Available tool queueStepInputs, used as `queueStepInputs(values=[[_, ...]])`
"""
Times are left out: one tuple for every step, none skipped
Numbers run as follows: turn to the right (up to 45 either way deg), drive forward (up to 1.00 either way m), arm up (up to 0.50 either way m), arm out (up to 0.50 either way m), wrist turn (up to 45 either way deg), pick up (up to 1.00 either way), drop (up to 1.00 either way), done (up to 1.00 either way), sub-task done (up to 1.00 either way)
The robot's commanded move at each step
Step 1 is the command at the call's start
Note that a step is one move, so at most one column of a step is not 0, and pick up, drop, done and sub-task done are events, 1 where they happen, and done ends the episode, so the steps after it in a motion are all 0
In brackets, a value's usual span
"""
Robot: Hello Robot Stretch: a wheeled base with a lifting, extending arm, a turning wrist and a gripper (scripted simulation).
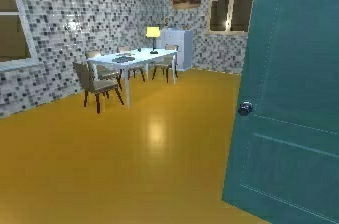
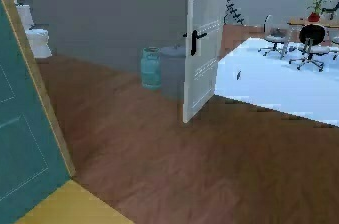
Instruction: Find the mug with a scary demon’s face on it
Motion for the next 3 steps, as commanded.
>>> queueStepInputs(values=[[30.0,0.00,0.00,0.00,0.0,0.00,0.00,0.00,0.00],[0.0,0.25,0.00,0.00,0.0,0.00,0.00,0.00,0.00],[-45.0,0.00,0.00,0.00,0.0,0.00,0.00,0.00,0.00]])
